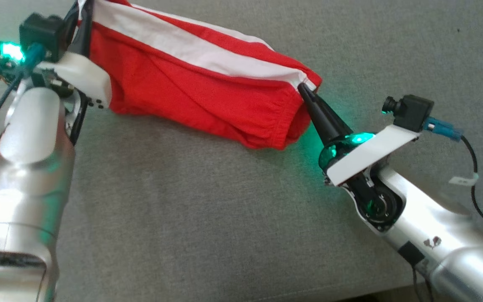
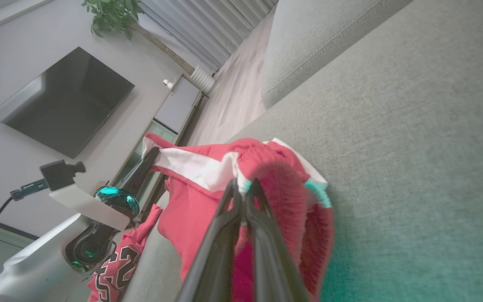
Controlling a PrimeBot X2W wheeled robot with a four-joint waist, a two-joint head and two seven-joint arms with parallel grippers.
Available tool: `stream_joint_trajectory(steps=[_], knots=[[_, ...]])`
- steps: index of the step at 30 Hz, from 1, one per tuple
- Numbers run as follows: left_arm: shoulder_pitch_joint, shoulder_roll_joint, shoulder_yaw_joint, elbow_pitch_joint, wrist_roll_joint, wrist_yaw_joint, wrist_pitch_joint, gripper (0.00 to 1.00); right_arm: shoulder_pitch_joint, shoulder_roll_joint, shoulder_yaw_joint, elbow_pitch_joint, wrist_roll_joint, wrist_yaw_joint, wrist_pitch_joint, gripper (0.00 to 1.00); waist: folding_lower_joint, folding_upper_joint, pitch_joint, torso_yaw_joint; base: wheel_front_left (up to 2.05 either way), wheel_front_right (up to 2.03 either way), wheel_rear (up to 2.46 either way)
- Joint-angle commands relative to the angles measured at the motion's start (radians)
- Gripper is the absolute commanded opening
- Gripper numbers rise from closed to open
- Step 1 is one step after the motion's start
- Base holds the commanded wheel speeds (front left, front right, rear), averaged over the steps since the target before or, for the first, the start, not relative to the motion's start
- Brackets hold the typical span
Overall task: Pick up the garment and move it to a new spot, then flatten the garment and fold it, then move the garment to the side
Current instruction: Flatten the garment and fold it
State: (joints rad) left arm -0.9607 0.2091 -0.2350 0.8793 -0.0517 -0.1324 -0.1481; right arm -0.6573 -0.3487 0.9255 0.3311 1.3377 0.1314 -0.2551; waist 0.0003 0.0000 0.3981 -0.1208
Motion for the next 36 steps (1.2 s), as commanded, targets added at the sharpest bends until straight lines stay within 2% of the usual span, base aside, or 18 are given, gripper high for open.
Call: stream_joint_trajectory(steps=[1,8,15,16,17,18,19,29,36], knots=[[-0.047,0.046,0.011,-0.015,0.006,0.002,0.004,0.00,-0.008,0.009,0.005,-0.024,0.005,-0.001,-0.005,0.00,-0.0003,0.0000,0.022,-0.016,0.00,0.00,0.00],[-0.129,0.053,-0.033,0.089,0.001,0.003,0.031,0.00,-0.042,0.020,-0.010,-0.026,0.029,-0.001,-0.006,0.00,-0.0003,0.0000,0.062,-0.042,0.00,0.00,0.00],[-0.170,0.054,-0.023,0.181,-0.006,0.070,0.024,0.01,-0.033,0.040,-0.056,-0.014,-0.012,-0.001,-0.006,0.00,-0.0003,0.0000,0.076,-0.055,0.00,0.00,0.00],[-0.171,0.053,-0.024,0.193,-0.006,0.075,0.020,0.37,-0.031,0.042,-0.058,-0.010,-0.022,-0.001,-0.006,0.00,-0.0003,0.0000,0.074,-0.056,0.00,0.00,0.00],[-0.170,0.050,-0.023,0.203,-0.009,0.079,0.013,0.73,-0.030,0.042,-0.060,-0.003,-0.039,-0.001,-0.006,0.07,-0.0003,0.0000,0.072,-0.056,0.00,0.00,0.00],[-0.169,0.047,-0.023,0.213,-0.012,0.083,0.006,1.00,-0.027,0.045,-0.066,0.004,-0.056,-0.001,-0.006,0.91,-0.0003,0.0000,0.070,-0.055,0.00,0.00,0.00],[-0.165,0.043,-0.023,0.222,-0.016,0.085,-0.004,1.00,-0.023,0.050,-0.076,0.012,-0.072,-0.001,-0.007,1.00,-0.0003,0.0000,0.064,-0.053,0.00,0.00,0.00],[-0.058,-0.001,0.028,0.259,-0.097,0.100,-0.105,1.00,0.068,0.082,-0.240,0.118,-0.298,-0.001,-0.007,1.00,-0.0003,0.0000,-0.013,-0.024,0.00,0.00,0.00],[0.068,-0.028,0.083,0.147,-0.156,0.095,-0.113,1.00,0.137,0.117,-0.434,0.152,-0.584,-0.001,-0.007,1.00,-0.0003,0.0000,-0.053,-0.004,0.00,0.00,0.00]])
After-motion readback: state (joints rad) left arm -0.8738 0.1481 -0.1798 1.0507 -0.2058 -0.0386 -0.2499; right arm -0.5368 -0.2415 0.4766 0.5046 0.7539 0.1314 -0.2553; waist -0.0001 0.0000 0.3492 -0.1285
